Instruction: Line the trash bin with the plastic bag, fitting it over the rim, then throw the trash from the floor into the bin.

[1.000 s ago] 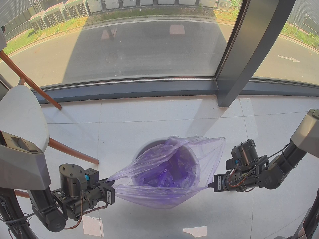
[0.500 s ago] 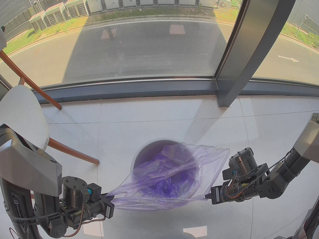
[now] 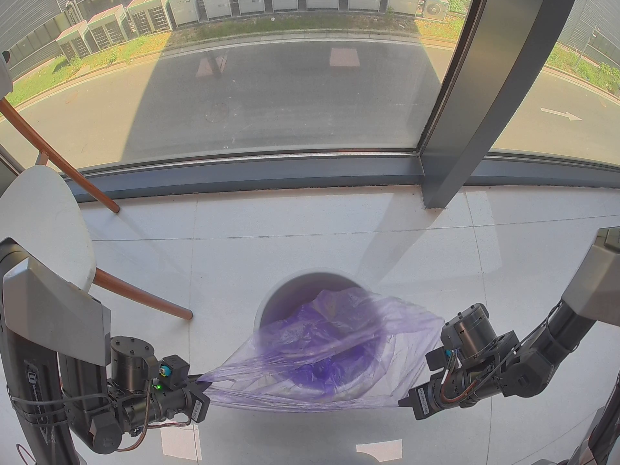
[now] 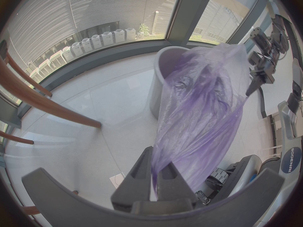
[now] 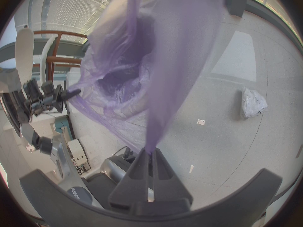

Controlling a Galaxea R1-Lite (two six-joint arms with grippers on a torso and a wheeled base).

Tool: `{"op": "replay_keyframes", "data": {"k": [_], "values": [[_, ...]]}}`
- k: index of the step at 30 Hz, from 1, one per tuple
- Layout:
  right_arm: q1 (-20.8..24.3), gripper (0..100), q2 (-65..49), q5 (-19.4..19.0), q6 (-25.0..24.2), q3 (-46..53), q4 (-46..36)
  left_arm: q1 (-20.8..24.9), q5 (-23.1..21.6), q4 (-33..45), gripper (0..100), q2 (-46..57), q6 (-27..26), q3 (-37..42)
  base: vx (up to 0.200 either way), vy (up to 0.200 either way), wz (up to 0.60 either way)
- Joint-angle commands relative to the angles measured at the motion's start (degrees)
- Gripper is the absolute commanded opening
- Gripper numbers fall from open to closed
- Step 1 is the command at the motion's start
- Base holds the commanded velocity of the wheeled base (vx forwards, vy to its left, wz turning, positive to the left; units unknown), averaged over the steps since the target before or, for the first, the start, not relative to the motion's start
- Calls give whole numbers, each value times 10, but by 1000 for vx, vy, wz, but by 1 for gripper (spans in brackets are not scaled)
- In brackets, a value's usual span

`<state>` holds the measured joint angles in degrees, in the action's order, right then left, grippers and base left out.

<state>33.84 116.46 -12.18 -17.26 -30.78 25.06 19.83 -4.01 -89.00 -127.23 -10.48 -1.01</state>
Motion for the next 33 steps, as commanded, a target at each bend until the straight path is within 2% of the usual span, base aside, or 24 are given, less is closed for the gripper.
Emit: {"op": "replay_keyframes", "data": {"k": [1,6,12,22,29,33], "values": [[-1,0,45,3,27,6,3,-36,-5,-5,0,-15,-7,8,0,0,0],[1,0,58,7,38,-8,2,-39,-14,-7,0,-21,-6,7,0,0,0],[-5,0,79,31,38,-39,-2,-38,-14,-10,0,-51,-8,3,0,0,0],[-18,0,106,59,36,-72,-5,-39,-10,-9,0,-88,-3,-45,0,0,0],[-55,0,105,89,34,-96,3,-58,0,-9,0,-106,-1,-131,0,0,0],[-76,0,98,94,34,-111,3,-60,5,-9,0,-110,1,-171,0,0,0]]}}
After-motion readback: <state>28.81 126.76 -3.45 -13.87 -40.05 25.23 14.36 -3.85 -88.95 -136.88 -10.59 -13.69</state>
